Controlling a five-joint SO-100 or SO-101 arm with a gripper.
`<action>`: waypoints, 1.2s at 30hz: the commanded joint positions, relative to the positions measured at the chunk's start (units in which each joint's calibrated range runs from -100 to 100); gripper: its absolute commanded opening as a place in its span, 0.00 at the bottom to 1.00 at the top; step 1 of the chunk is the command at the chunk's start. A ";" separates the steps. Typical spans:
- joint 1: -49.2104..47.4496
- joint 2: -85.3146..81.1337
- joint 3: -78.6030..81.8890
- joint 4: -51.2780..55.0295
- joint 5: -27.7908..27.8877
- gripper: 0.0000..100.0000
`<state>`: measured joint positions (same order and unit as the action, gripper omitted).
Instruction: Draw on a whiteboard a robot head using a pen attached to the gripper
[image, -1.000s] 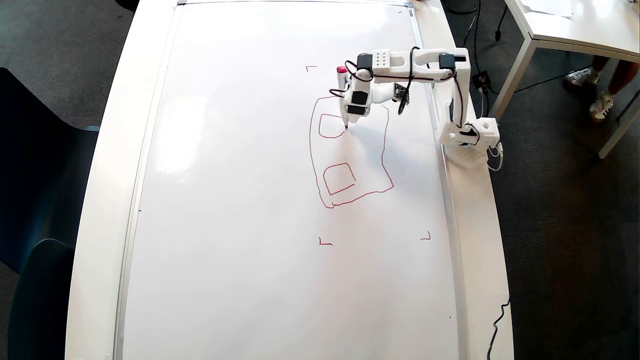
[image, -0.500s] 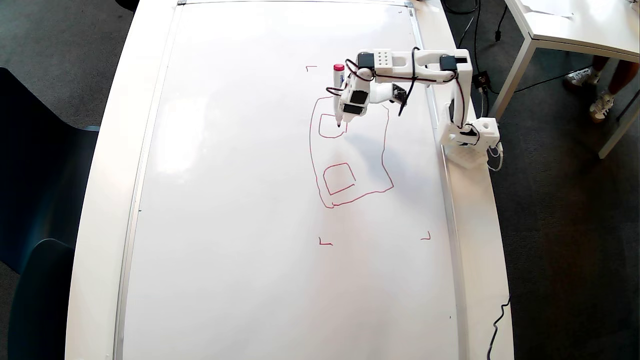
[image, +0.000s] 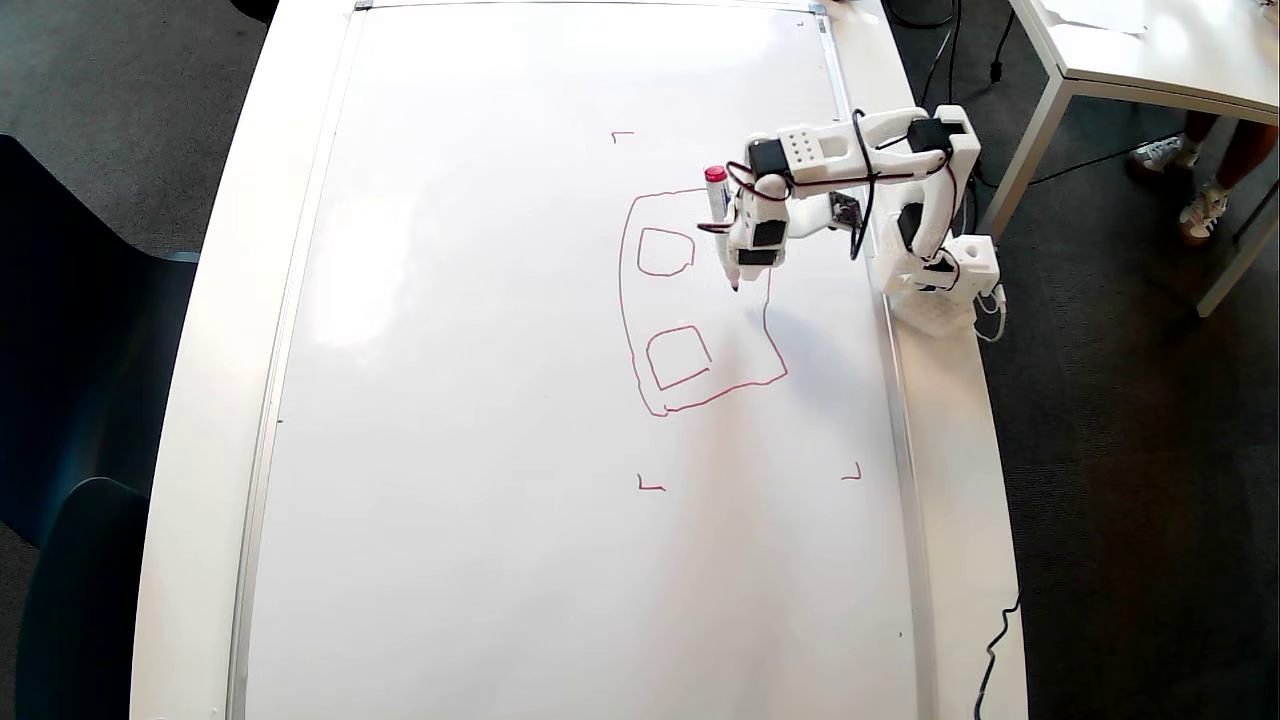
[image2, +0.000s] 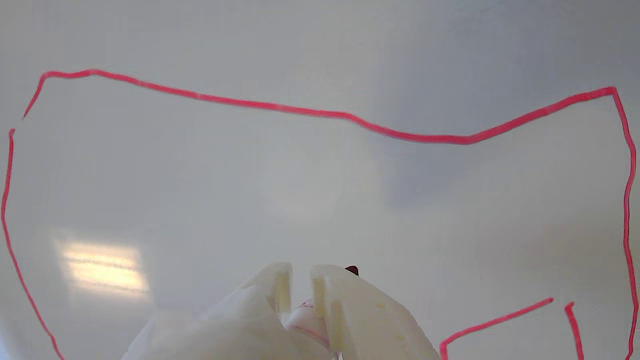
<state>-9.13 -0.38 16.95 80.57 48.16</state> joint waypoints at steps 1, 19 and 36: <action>-2.77 -2.68 1.80 0.49 -1.46 0.01; -3.80 -0.08 4.43 -5.07 -1.89 0.01; -4.54 6.21 -2.20 -6.90 -1.89 0.01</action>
<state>-12.90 5.55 17.22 75.59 46.31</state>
